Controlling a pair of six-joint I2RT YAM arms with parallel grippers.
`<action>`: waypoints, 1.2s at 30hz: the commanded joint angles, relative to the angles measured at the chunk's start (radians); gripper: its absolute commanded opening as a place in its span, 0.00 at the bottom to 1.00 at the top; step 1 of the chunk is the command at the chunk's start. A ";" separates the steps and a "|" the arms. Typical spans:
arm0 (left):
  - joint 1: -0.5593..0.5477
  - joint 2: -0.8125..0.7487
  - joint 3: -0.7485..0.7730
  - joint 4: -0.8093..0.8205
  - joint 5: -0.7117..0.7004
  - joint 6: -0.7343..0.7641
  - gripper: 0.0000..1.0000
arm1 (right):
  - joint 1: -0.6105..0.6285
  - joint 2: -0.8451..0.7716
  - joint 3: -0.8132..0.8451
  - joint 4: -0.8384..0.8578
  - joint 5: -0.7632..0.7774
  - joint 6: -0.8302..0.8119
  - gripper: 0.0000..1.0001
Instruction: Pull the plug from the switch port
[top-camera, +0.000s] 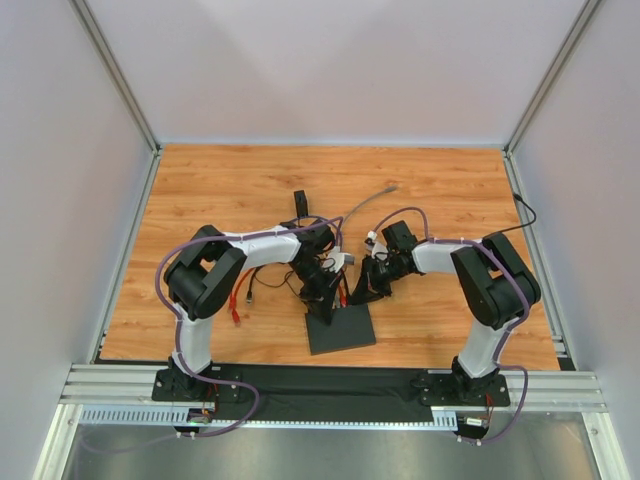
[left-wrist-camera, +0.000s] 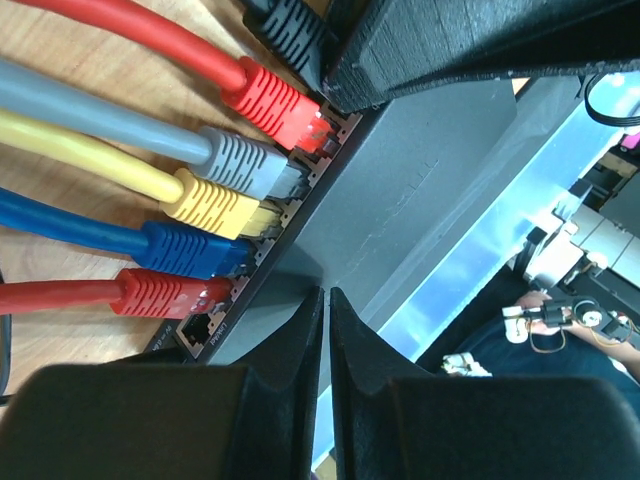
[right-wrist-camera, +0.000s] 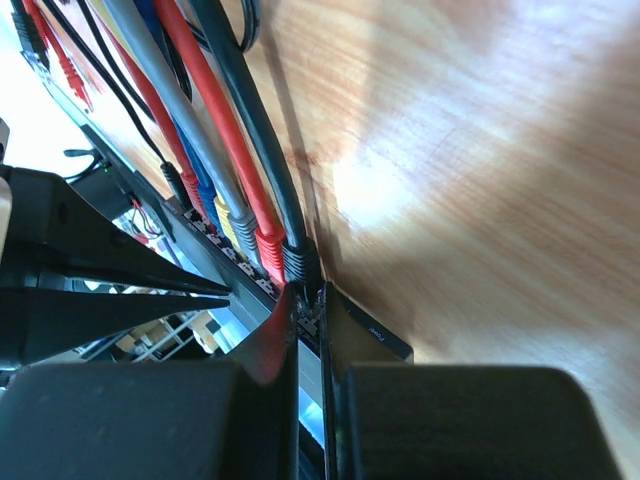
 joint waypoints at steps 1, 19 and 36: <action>-0.005 -0.007 -0.028 0.030 -0.117 0.021 0.14 | -0.025 -0.036 0.001 0.090 0.087 0.035 0.00; -0.005 0.008 0.006 0.051 -0.203 0.000 0.14 | -0.017 -0.136 -0.176 0.179 0.030 0.132 0.00; -0.034 -0.018 -0.051 0.041 -0.266 0.035 0.14 | -0.017 -0.102 -0.030 0.153 0.279 0.183 0.00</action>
